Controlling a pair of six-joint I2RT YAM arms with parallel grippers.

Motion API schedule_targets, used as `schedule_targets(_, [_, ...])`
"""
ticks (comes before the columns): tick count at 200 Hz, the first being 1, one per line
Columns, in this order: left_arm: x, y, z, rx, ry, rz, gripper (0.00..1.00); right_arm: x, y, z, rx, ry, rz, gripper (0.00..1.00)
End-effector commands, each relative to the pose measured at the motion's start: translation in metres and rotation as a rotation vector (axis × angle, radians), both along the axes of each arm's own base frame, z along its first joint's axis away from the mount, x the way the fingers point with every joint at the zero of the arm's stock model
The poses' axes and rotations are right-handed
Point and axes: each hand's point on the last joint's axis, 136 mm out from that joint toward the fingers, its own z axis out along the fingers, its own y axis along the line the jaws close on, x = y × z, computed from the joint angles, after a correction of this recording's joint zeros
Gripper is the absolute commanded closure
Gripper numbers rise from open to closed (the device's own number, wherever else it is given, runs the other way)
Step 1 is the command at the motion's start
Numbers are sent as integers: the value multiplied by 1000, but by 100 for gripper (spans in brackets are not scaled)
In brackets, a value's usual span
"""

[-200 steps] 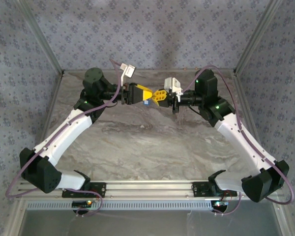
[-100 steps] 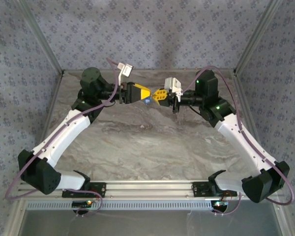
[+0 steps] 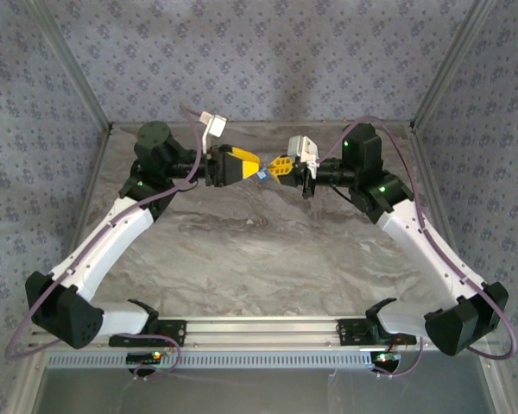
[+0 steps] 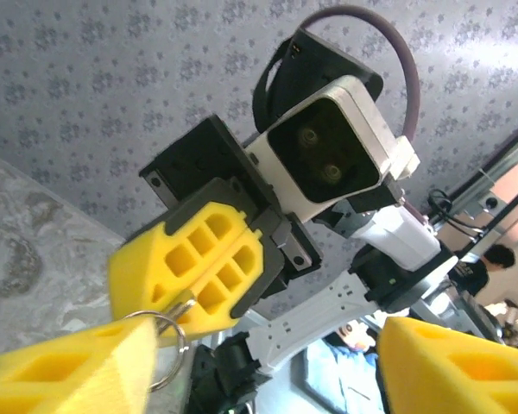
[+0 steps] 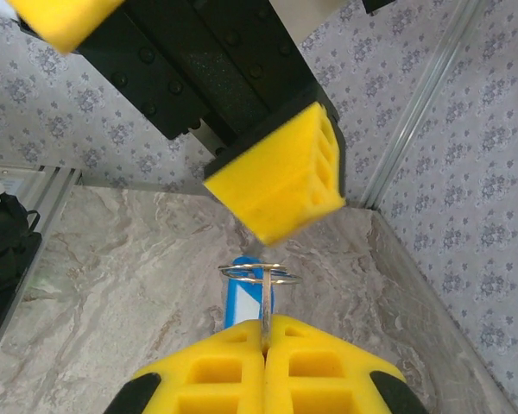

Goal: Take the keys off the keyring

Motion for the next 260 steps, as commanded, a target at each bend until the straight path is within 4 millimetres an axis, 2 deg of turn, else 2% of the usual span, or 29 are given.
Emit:
schedule_targets(1, [-4,11,8,-14,-74,51,21,-14,-1,17,27,-37,32,100])
schedule_targets(38, [-11,6,4,-12,-69,-1,15,-22,1,24,46,-43,61,100])
schedule_targets(87, [-20,-5,-3,4,-61,-67,14,-29,5,29,57,-49,87,100])
schedule_targets(143, [-23,-10,-8,9,-42,-101,36,-30,5,33,60,-62,82,100])
schedule_targets(180, [-22,-10,-6,8,-48,-98,44,-28,5,32,57,-64,74,100])
schedule_targets(195, [-22,-10,-7,10,-46,-98,50,-29,4,32,57,-66,73,100])
schedule_targets(260, [-20,-10,-9,14,-45,-90,62,-28,4,33,55,-72,62,100])
